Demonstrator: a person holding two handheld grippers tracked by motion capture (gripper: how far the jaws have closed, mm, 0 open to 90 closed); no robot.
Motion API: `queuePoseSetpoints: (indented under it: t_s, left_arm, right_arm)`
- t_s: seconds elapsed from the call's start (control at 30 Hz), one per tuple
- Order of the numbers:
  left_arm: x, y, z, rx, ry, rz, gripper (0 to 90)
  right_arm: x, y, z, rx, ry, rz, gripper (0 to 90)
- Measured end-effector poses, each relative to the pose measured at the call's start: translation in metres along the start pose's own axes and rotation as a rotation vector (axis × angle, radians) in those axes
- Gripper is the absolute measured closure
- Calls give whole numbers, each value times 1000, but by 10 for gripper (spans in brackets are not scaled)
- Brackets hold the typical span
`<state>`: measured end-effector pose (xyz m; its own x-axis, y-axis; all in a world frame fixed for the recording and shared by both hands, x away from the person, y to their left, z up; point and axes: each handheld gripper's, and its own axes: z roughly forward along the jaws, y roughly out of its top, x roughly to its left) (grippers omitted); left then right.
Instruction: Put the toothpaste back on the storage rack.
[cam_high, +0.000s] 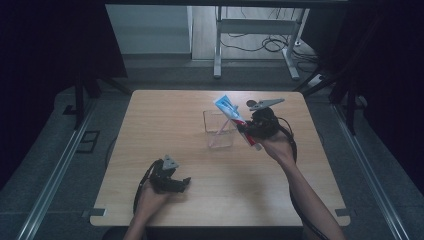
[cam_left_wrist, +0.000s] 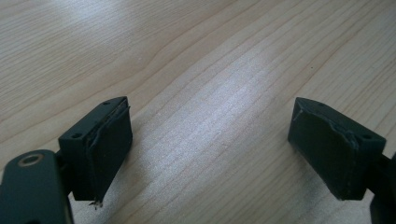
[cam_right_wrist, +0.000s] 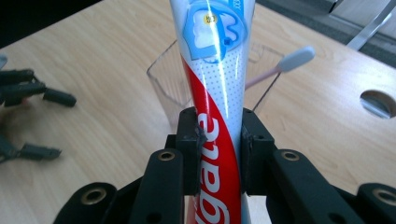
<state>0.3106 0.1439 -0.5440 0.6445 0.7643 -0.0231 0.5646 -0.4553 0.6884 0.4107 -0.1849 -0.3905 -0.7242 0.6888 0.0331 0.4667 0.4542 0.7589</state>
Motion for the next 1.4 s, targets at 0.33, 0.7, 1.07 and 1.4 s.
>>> queuePoseSetpoints:
  t_s: [0.33, 0.7, 1.07, 1.4]
  left_arm:
    - [0, 0, 0, 4, 0, 4, 138]
    - [0, 0, 0, 2, -1, 2, 138]
    - [0, 0, 0, 0, -1, 0, 139]
    - [0, 0, 0, 2, -2, 1, 138]
  right_arm:
    - [-4, 11, 11, -48, -10, 5, 729]
    - [-9, 27, 19, -103, -14, 20, 730]
    - [-10, 42, 31, -133, -21, 29, 731]
    - [-10, 50, 47, -159, -20, 36, 731]
